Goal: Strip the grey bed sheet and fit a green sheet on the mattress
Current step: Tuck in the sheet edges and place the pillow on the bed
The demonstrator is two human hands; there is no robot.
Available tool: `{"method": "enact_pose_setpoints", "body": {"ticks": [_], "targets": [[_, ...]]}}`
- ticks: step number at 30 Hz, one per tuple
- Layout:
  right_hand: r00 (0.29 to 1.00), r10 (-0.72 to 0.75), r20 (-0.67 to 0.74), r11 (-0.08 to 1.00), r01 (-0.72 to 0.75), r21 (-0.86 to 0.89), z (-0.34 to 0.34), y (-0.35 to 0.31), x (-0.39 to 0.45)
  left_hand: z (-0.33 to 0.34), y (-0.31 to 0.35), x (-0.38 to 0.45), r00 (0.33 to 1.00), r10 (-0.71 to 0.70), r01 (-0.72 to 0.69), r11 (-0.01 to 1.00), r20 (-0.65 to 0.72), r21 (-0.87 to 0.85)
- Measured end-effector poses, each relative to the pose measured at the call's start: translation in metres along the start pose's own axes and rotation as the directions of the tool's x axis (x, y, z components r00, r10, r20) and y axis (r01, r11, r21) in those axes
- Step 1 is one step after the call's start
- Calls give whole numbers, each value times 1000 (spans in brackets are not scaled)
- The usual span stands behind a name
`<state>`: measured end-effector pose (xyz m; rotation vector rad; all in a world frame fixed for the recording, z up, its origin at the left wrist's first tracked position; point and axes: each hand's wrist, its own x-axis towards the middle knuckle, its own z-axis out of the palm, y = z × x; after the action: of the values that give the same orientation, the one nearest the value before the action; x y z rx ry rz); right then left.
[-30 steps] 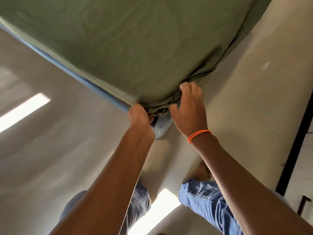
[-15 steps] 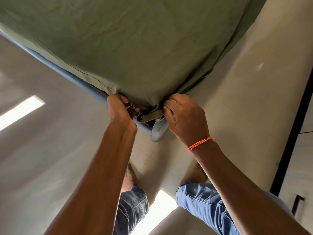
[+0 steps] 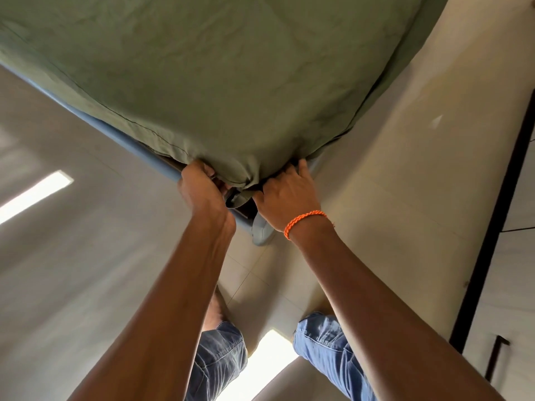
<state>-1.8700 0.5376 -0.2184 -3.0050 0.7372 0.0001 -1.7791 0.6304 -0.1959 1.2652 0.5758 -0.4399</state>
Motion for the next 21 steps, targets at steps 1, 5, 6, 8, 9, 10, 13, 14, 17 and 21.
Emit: {"method": "enact_pose_setpoints", "body": {"ticks": [1, 5, 6, 8, 9, 10, 13, 14, 17, 21], "targets": [[999, 12, 29, 1000, -12, 1, -2, -2, 0, 0, -3, -2, 1000, -9, 9, 1000, 5, -1], [996, 40, 86, 993, -49, 105, -20, -10, -10, 0, -12, -11, 996, -91, 90, 996, 9, 8], [997, 52, 56, 988, -59, 141, -25, -11, -12, 2, -14, -13, 993, -121, 121, 993, 12, 7], [998, 49, -34, 989, -44, 138, -27, -11, -16, 4, -18, -13, 988, -157, 157, 988, 6, -7], [997, 32, -72, 993, -23, 118, -25, -11, -17, 5, -18, -11, 987, -160, 160, 987, -15, -7], [994, 22, -103, 995, -12, 101, -24, -11, -18, 5, -18, -10, 987, -159, 159, 987, -39, -5], [977, 10, -212, 994, 14, 111, -23, -19, -25, 5, -18, -4, 988, -143, 143, 990, -56, -1], [967, -19, -255, 992, 51, 119, -23, -25, -27, 4, -17, -2, 991, -118, 119, 993, -64, 10], [945, -112, -308, 974, 166, 156, -20, -36, -31, 1, -16, 2, 995, -73, 74, 997, -64, 13], [988, -152, -43, 960, 157, 232, 1, -39, -36, -4, -14, 4, 991, -100, 106, 992, -83, 71]]}}
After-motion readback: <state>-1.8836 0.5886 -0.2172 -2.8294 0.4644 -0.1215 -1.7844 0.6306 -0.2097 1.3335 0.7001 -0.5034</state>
